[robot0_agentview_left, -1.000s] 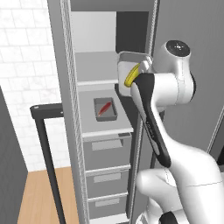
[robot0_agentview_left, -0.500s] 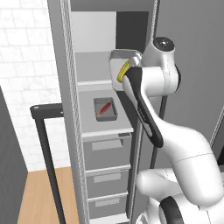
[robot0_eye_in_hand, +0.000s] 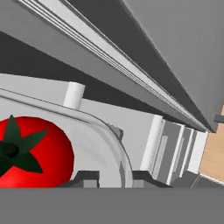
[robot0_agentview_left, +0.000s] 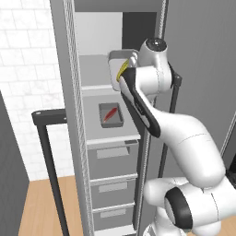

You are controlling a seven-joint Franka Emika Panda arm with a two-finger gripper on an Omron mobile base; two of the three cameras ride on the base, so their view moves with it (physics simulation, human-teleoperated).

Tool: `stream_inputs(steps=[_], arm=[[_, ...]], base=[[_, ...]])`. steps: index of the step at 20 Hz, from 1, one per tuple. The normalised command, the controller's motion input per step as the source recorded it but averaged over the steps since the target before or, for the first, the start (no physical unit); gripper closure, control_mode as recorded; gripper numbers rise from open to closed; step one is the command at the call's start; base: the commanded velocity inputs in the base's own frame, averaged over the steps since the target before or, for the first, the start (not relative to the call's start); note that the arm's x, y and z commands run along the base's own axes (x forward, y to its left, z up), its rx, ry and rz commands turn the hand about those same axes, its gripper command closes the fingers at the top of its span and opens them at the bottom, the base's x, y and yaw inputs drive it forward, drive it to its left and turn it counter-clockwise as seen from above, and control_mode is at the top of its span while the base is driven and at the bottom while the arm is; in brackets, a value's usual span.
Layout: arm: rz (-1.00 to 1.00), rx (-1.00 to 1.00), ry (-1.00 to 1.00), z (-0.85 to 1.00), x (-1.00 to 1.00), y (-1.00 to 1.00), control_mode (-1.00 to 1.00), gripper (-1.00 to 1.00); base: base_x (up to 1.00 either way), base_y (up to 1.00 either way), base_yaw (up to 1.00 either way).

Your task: Take the meat container that has the steak and place it on the second highest rack of the freezer. Then take the vegetable container that has the tomato and cucumber and place it on the highest rack of the freezer.

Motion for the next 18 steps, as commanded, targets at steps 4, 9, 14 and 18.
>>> stream_inputs(steps=[4,9,14,18], arm=[[0.0,-0.03,0.0,0.0,0.75,0.17,-1.0,1.0],[-0.01,0.0,0.0,-0.06,0.55,0.06,-1.0,1.0],[-0.05,0.0,0.0,-0.08,0.5,0.01,-1.0,1.0],[-0.08,0.0,0.0,-0.17,0.49,0.07,-1.0,1.0]], base=[[0.0,0.0,0.0],[0.0,0.0,0.0],[0.0,0.0,0.0],[0.0,0.0,0.0]])
